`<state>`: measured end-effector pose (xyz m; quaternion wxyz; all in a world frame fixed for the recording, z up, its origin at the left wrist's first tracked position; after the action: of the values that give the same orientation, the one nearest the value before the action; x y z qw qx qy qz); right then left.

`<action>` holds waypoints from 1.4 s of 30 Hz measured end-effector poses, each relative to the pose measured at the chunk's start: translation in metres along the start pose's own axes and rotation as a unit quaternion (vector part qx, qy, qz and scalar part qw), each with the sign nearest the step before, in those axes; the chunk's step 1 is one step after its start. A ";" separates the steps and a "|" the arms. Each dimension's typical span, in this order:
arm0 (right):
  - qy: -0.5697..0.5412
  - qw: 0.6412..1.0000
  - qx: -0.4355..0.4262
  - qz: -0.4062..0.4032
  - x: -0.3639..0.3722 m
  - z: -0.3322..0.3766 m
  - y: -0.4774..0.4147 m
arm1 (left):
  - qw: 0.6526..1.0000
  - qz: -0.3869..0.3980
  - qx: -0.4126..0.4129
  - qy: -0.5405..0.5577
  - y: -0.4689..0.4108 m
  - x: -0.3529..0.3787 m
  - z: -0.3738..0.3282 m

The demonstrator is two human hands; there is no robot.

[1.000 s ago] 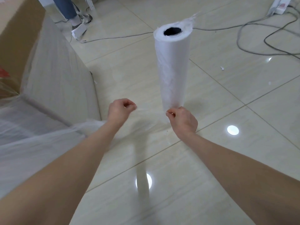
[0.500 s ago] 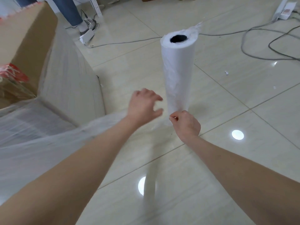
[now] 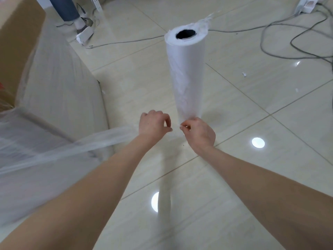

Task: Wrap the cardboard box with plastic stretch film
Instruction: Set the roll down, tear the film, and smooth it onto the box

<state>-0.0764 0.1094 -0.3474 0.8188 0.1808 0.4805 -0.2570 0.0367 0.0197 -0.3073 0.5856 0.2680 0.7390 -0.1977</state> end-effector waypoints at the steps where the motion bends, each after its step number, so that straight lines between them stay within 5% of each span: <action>1: -0.003 1.000 -0.001 0.001 0.000 0.000 0.000 | 1.000 0.022 0.001 -0.011 -0.001 -0.001 -0.002; 10: 0.002 1.000 0.002 0.003 -0.003 0.002 -0.001 | 0.992 0.125 -0.010 0.027 0.002 -0.001 -0.008; 16: 0.004 1.000 0.007 0.010 -0.005 0.002 0.001 | 0.996 0.036 0.061 -0.049 -0.001 -0.001 -0.023; 21: -0.015 1.000 0.000 0.019 -0.002 0.003 0.000 | 0.991 0.045 0.071 -0.106 -0.006 0.020 -0.027; 29: -0.020 0.999 0.026 -0.002 0.000 -0.009 0.001 | 0.998 -0.001 -0.021 0.051 -0.005 0.023 0.002; 34: -0.036 0.999 0.027 -0.001 0.004 -0.010 0.000 | 0.973 0.014 -0.158 0.168 0.003 0.026 0.036; 42: -0.030 0.999 0.004 -0.019 0.006 -0.007 0.004 | 0.942 -0.004 -0.244 0.229 0.007 0.029 0.063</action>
<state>-0.0762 0.1149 -0.3558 0.8270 0.1674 0.4580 -0.2797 0.0841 -0.0088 -0.3507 0.4476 0.1521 0.8796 0.0533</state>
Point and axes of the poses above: each hand's wrist, its own y-axis away from the middle knuckle, its own x-axis out of the palm, z = x × y, the point moved 7 cm from there along -y, towards the middle knuckle, and after that the axes turned 6 degrees about y, right-handed, at the moved point
